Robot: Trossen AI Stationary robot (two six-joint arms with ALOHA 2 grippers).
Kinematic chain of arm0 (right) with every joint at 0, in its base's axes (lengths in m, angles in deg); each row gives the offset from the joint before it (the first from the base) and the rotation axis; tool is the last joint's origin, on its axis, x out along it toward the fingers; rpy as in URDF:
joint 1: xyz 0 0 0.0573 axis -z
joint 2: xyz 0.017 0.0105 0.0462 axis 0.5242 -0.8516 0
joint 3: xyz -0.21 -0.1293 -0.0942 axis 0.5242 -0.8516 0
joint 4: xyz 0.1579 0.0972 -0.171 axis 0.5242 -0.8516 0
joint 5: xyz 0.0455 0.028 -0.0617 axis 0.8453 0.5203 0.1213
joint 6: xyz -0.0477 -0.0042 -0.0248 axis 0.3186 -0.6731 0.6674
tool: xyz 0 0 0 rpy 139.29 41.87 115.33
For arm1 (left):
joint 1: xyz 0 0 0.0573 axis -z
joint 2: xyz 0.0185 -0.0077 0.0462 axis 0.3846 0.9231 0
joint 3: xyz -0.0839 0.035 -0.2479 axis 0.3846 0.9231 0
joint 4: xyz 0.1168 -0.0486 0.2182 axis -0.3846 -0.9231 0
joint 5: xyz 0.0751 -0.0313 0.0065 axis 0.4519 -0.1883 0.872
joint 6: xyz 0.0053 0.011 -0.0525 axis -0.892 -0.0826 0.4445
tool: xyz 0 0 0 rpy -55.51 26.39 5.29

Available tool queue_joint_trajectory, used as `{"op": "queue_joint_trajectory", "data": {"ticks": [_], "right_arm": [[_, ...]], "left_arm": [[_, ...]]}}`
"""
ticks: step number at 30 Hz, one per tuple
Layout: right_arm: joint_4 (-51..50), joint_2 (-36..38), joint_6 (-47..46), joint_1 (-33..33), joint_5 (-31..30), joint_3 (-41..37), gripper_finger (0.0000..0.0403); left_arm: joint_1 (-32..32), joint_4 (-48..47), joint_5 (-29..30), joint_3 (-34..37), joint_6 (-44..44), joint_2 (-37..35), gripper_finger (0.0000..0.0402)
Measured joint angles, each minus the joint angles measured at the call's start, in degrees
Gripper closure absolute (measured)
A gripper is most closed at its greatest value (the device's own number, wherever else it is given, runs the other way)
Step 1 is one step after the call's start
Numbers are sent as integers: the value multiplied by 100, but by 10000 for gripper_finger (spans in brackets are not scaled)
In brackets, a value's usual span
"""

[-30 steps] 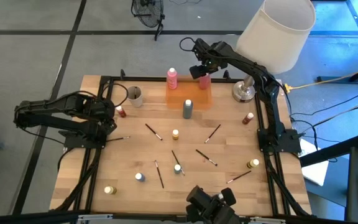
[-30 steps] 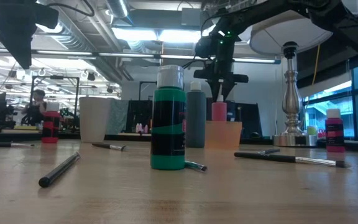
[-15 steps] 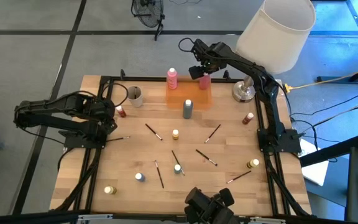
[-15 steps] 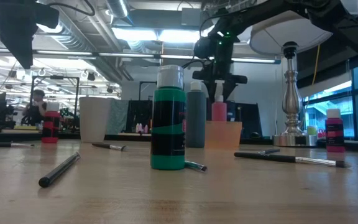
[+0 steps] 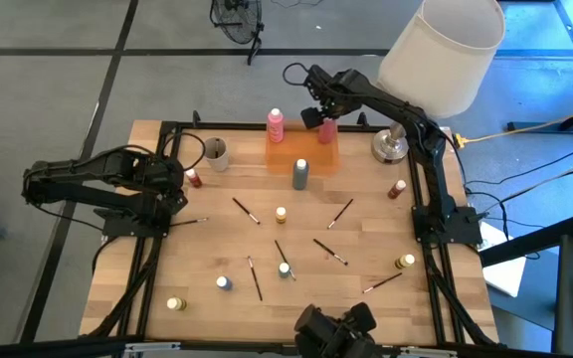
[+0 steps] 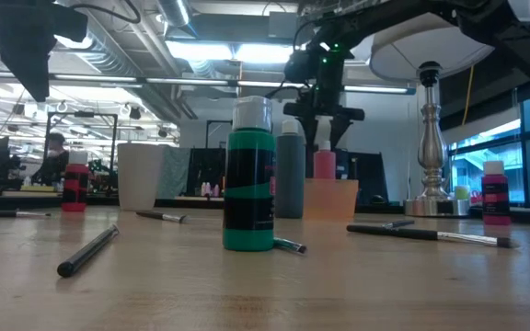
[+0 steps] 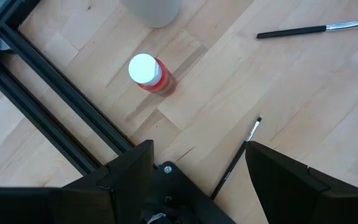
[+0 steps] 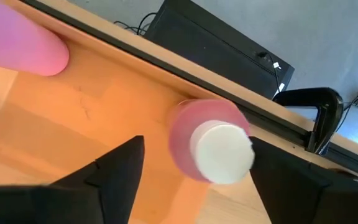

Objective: Pick & Place Paint Supplies
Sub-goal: Put the red paint bottle into the orange bin, then put the silver paint brush into the white cup

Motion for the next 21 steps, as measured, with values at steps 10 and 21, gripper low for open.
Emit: {"op": "queue_joint_trajectory", "data": {"ticks": [10, 21], "right_arm": [[-71, 9, 148, -116, -142, 113, 109], [-663, 26, 154, -190, -658, 1280, 109]], "left_arm": [[-2, 25, -13, 0, 78, 2, 151], [0, 22, -52, 0, 85, 0, 151]]}}
